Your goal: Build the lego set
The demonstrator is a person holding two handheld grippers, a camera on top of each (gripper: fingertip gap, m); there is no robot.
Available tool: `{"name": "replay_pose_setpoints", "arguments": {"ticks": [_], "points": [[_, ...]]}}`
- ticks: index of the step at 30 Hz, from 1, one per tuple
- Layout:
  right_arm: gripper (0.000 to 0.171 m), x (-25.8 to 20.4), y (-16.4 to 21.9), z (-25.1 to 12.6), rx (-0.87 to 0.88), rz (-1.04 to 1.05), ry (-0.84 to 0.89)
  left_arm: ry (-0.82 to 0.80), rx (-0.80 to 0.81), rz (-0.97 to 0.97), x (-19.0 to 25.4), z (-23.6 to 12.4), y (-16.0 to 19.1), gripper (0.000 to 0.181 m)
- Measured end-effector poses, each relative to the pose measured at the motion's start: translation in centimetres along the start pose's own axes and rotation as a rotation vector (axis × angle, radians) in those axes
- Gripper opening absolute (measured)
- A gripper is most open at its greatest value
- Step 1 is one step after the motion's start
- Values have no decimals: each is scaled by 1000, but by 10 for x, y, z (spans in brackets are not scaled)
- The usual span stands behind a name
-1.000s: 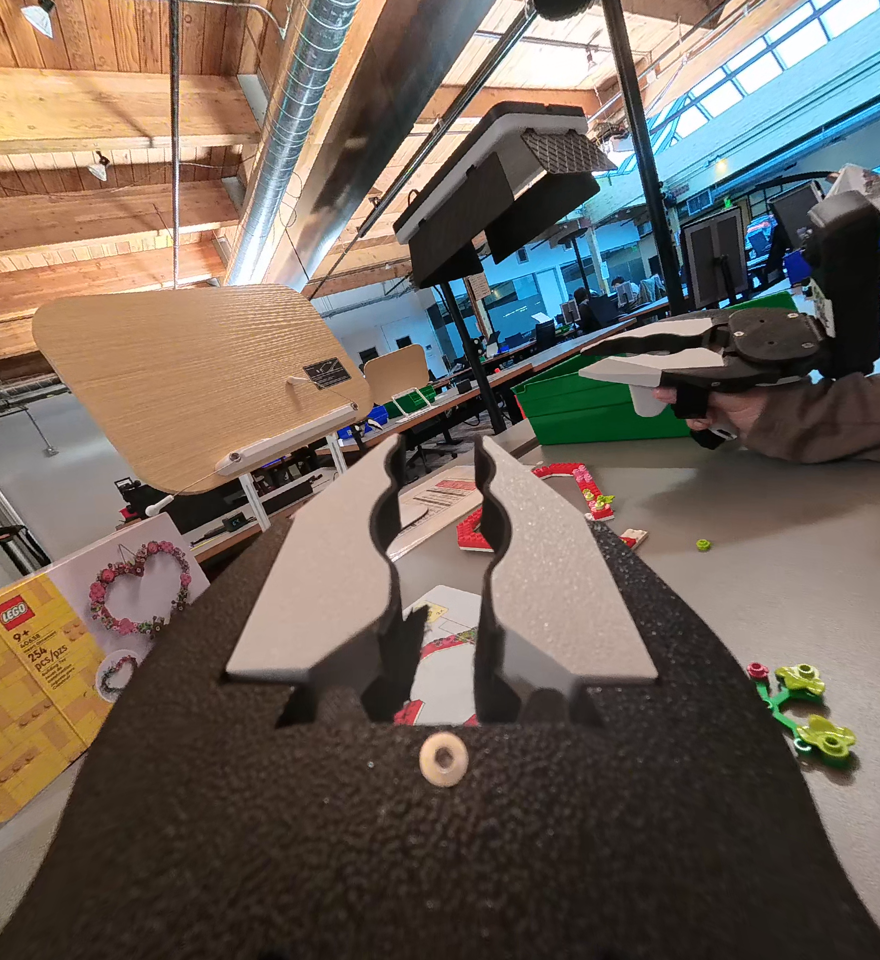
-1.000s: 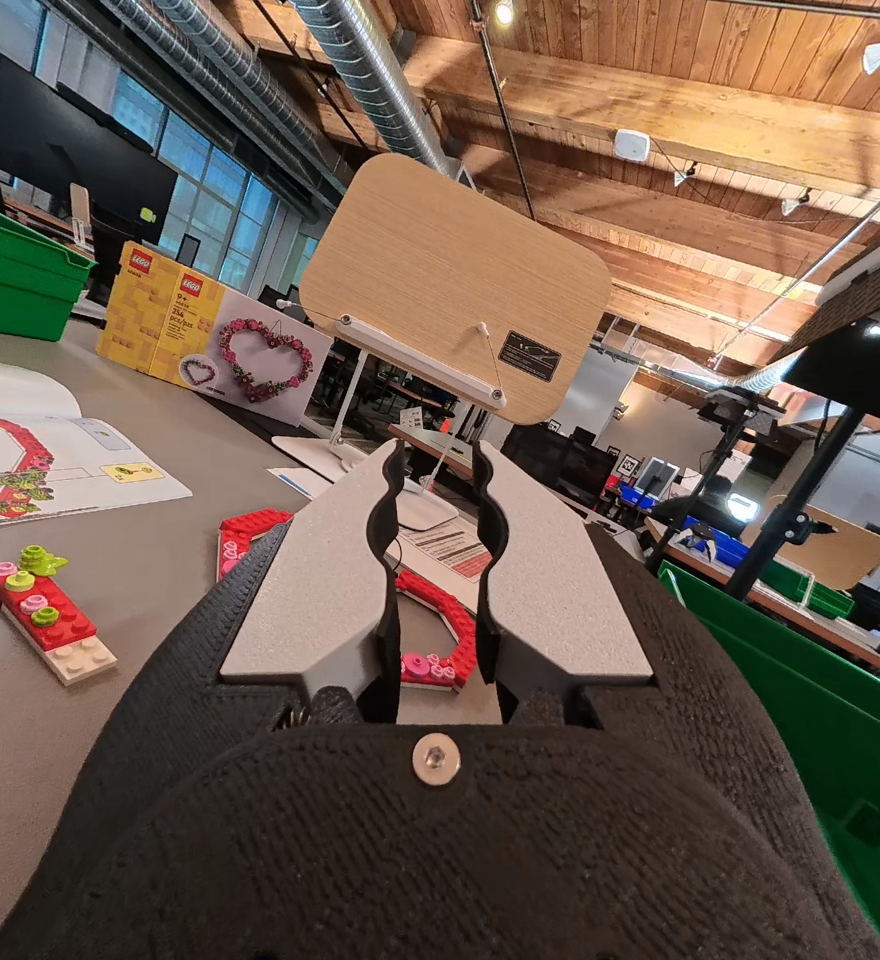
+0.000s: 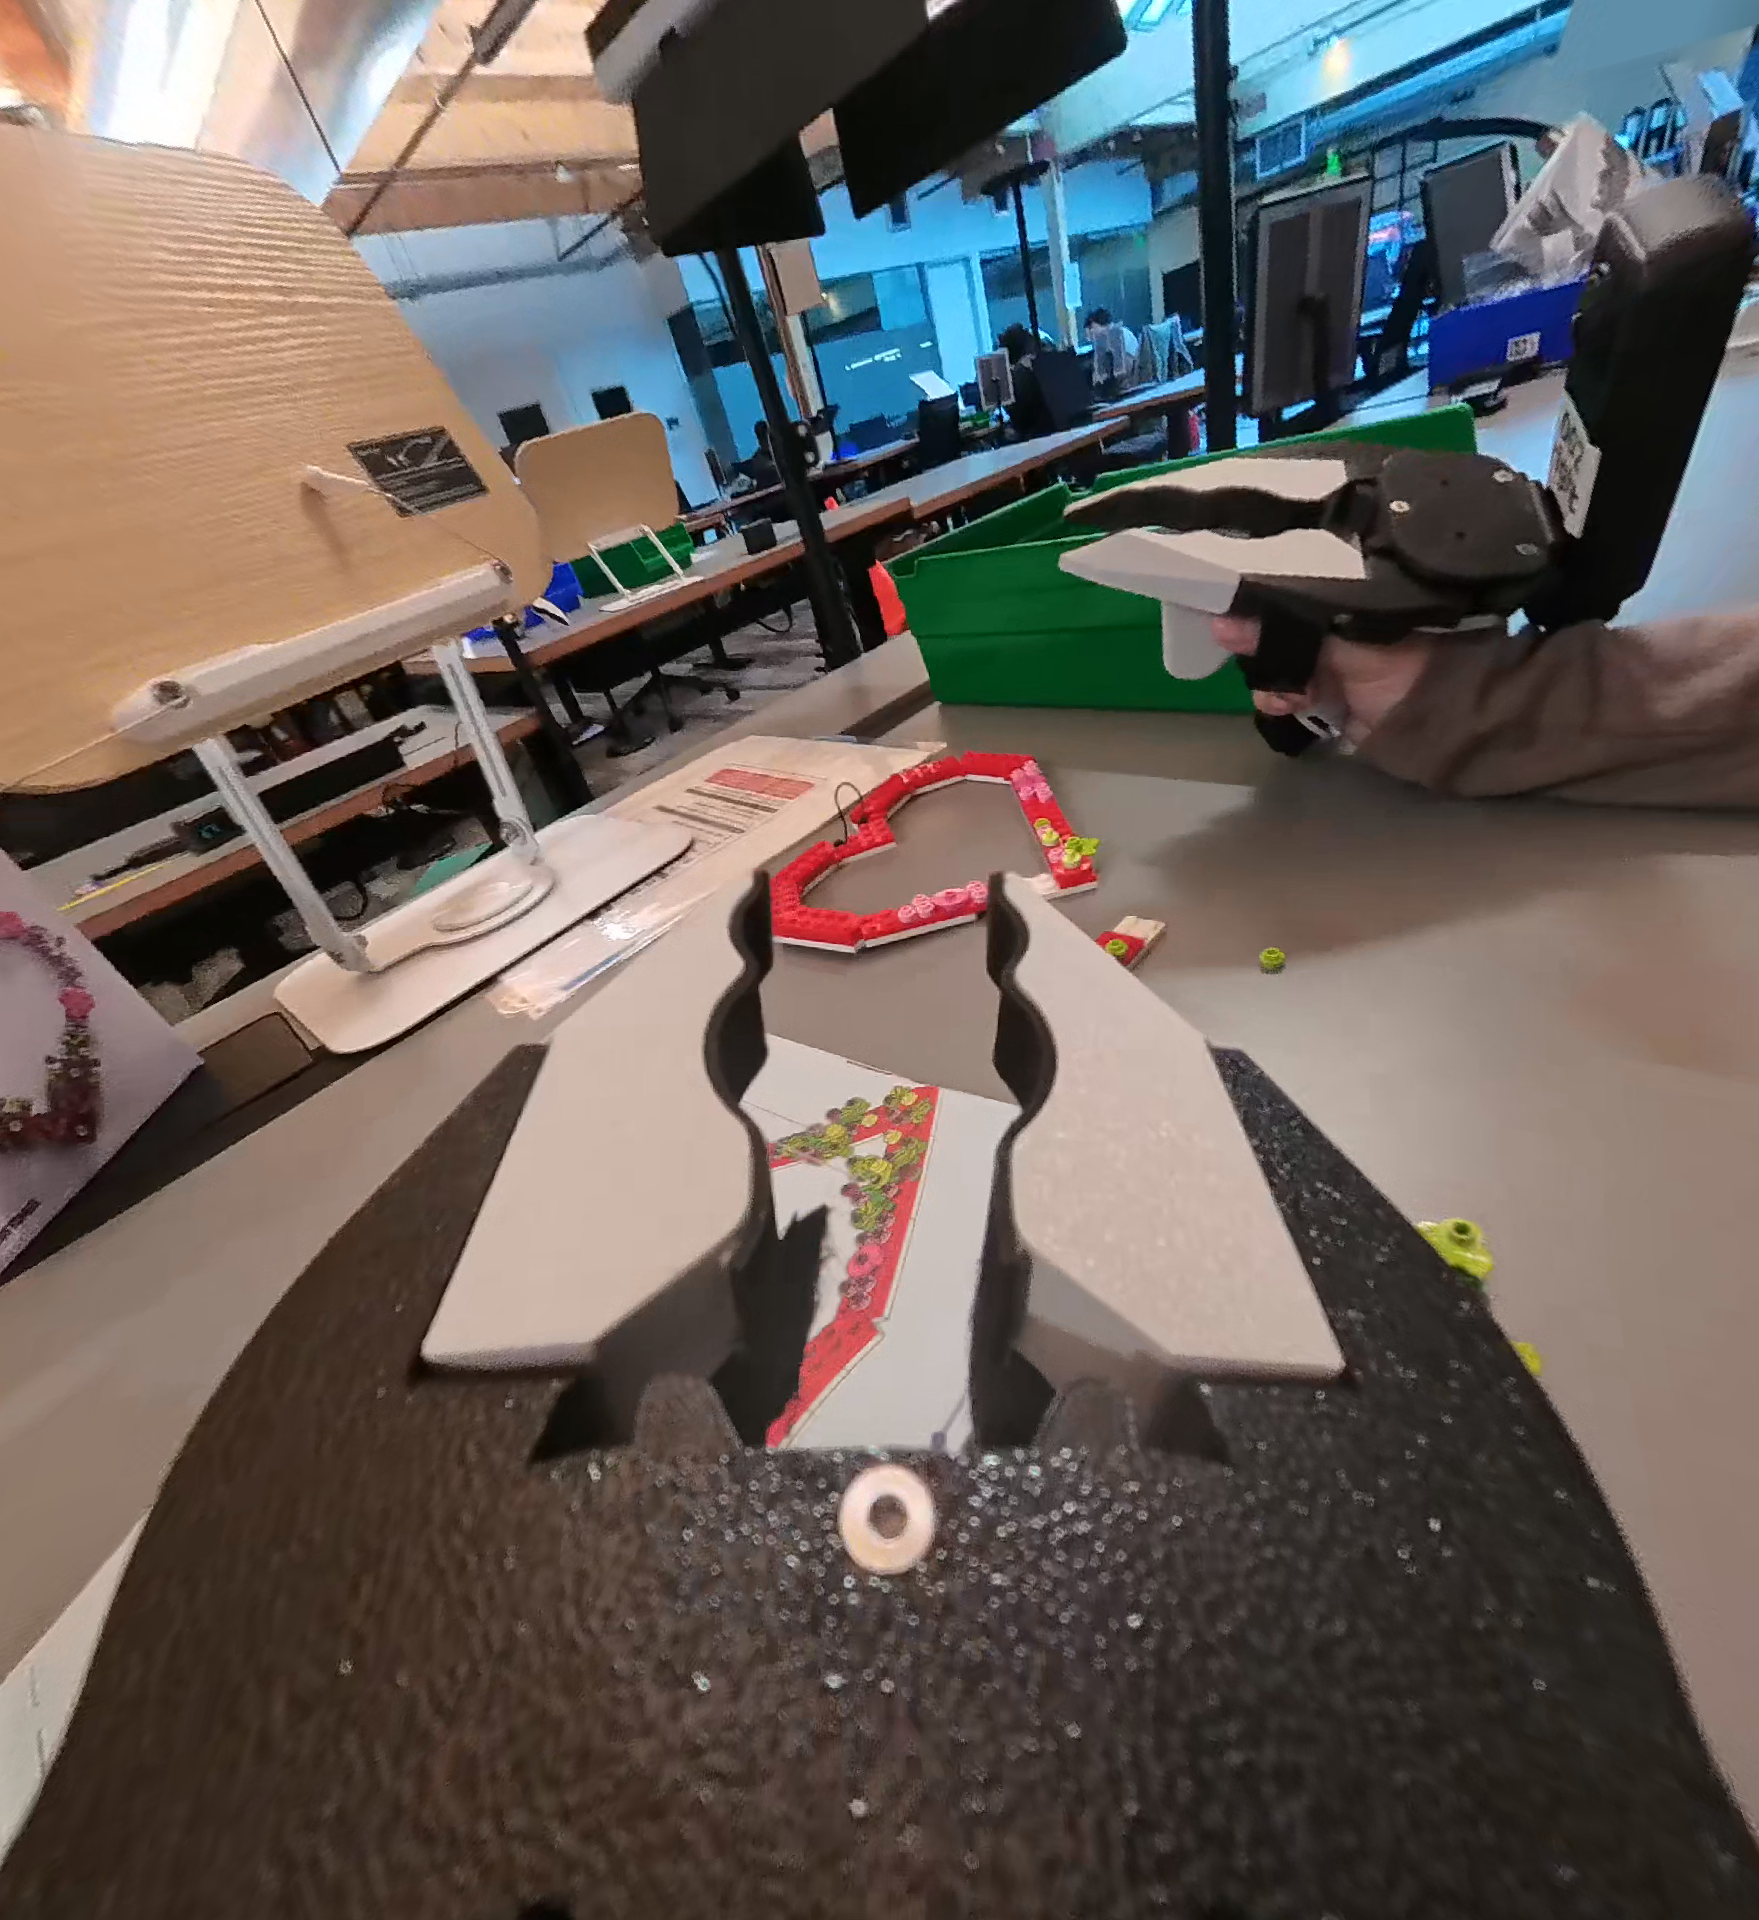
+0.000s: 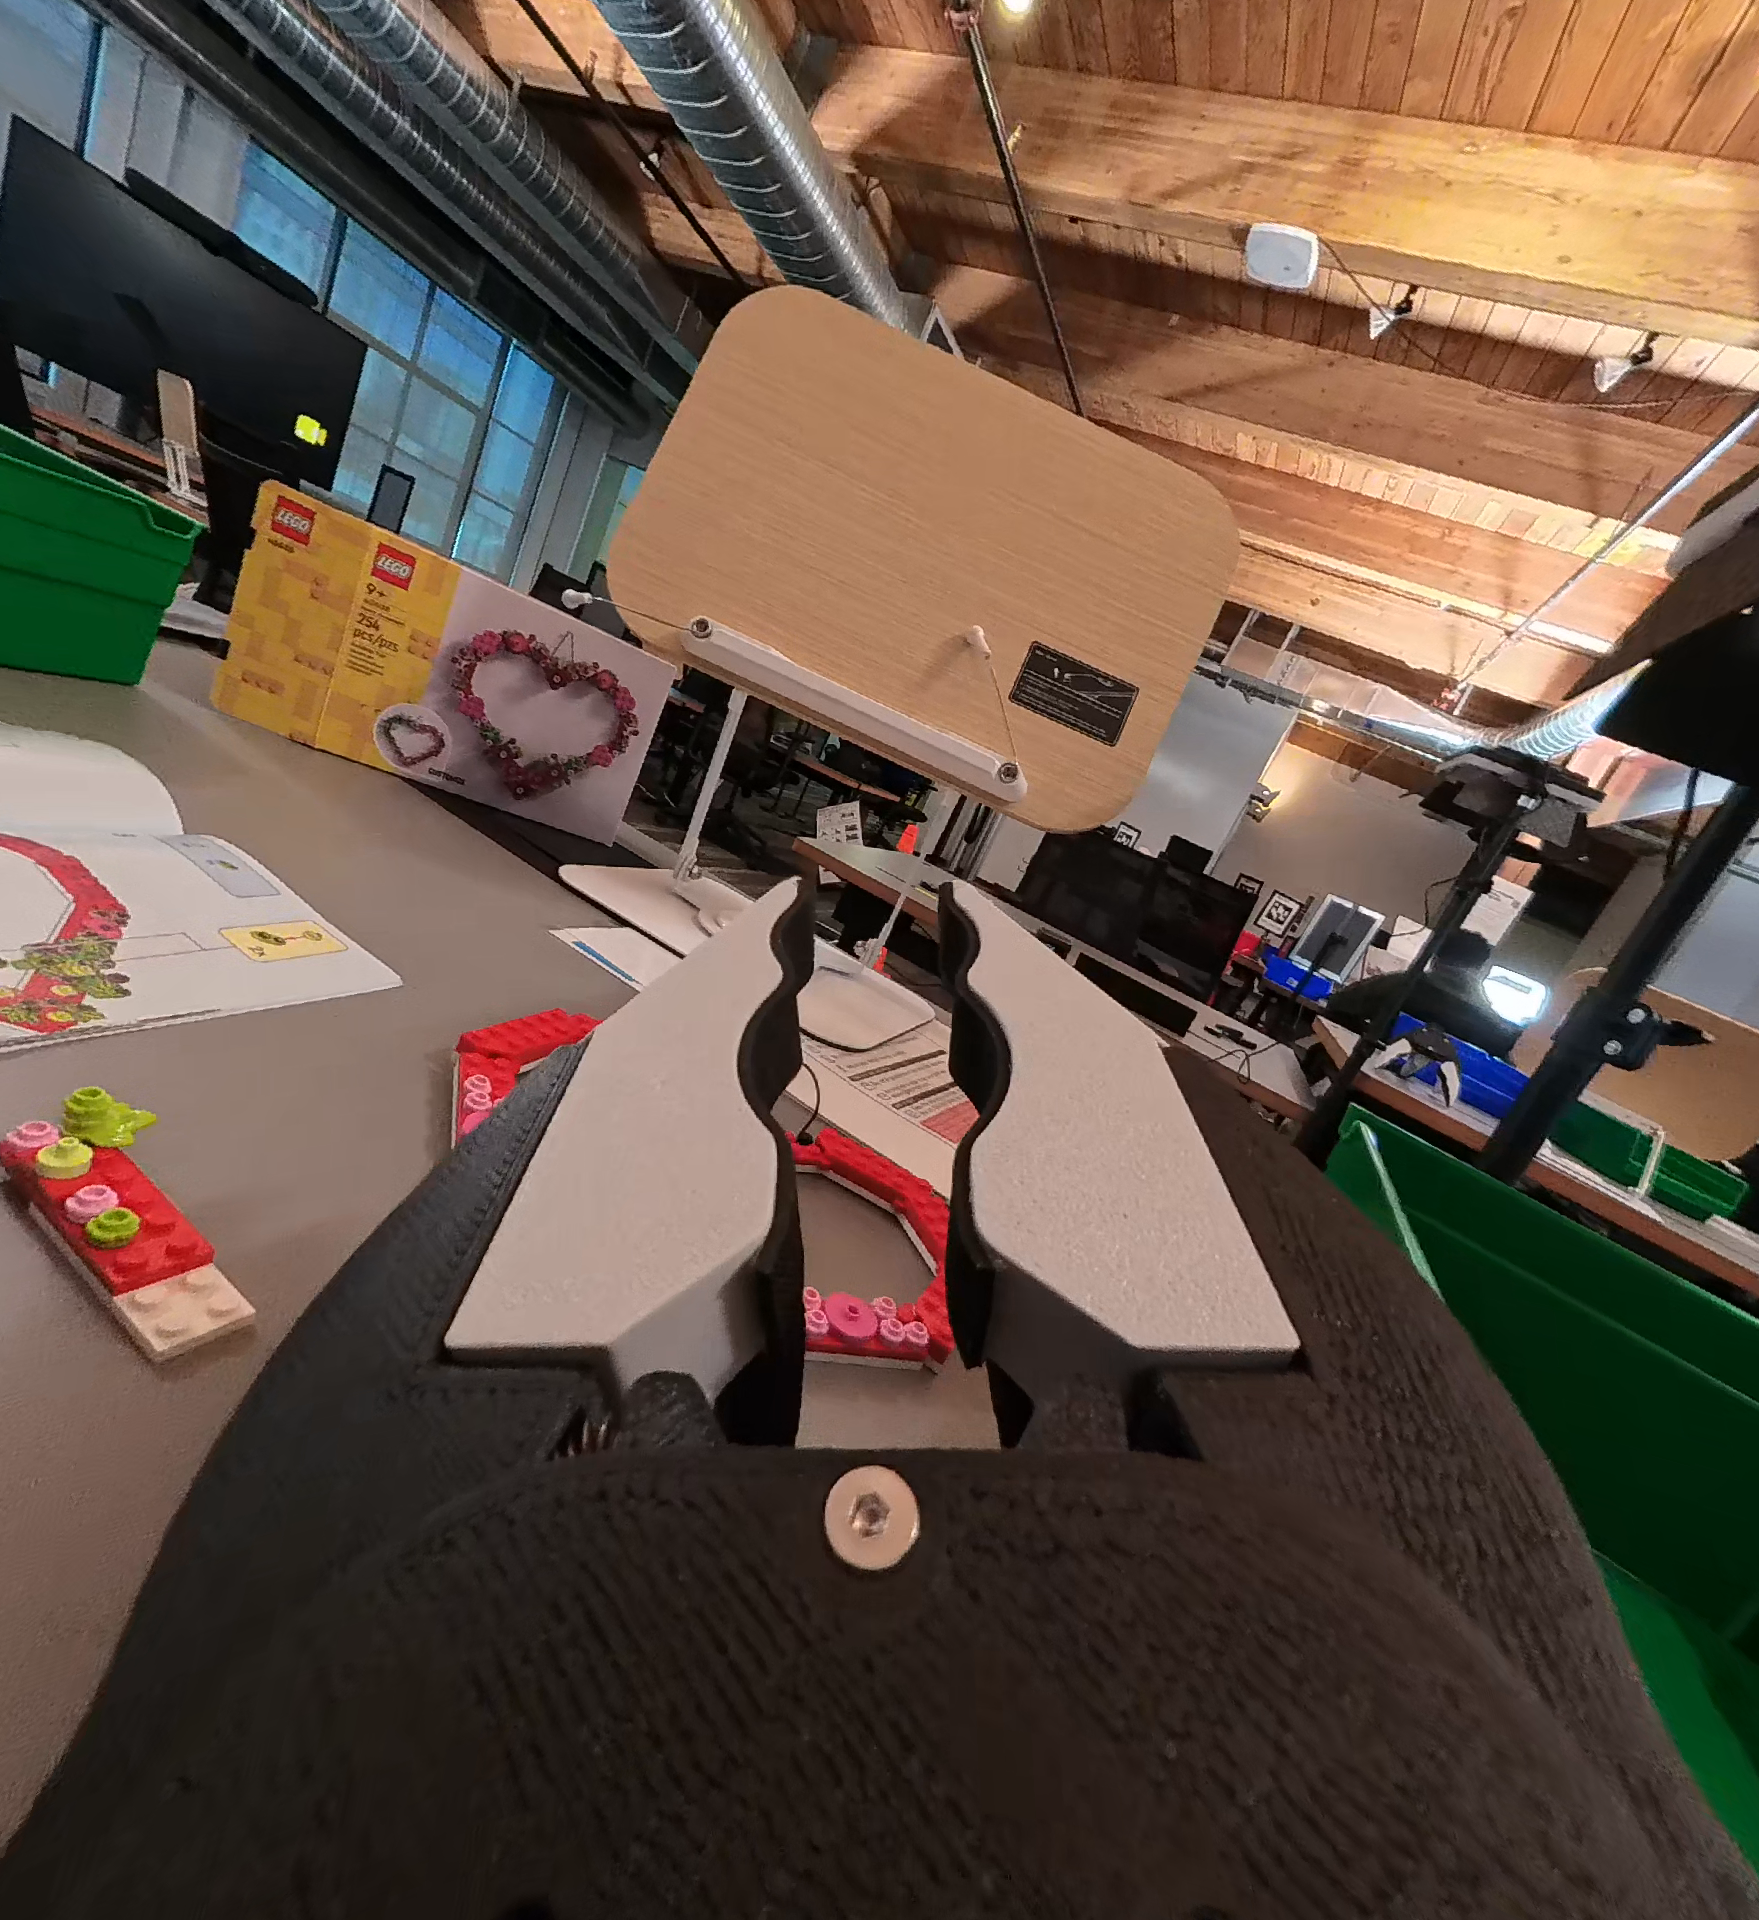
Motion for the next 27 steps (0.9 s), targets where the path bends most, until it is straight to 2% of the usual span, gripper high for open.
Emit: {"name": "replay_pose_setpoints", "arguments": {"ticks": [7, 27], "points": [[22, 1, 1, 0, -4, 12, -3, -28, 40, -26, -4, -4, 1, 37], [21, 0, 1, 1, -9, 18, -15, -19, 24, -30, -4, -3, 6, 35]]}}
Point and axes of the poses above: each gripper's, where its closed fingertips meet, z out along the fingers, y out of its underside, x = y × z across the jaws, the point moved 10 cm from there along -z, back along the fingers, and after that the axes turned 5 degrees about y, right-handed, at the moved point
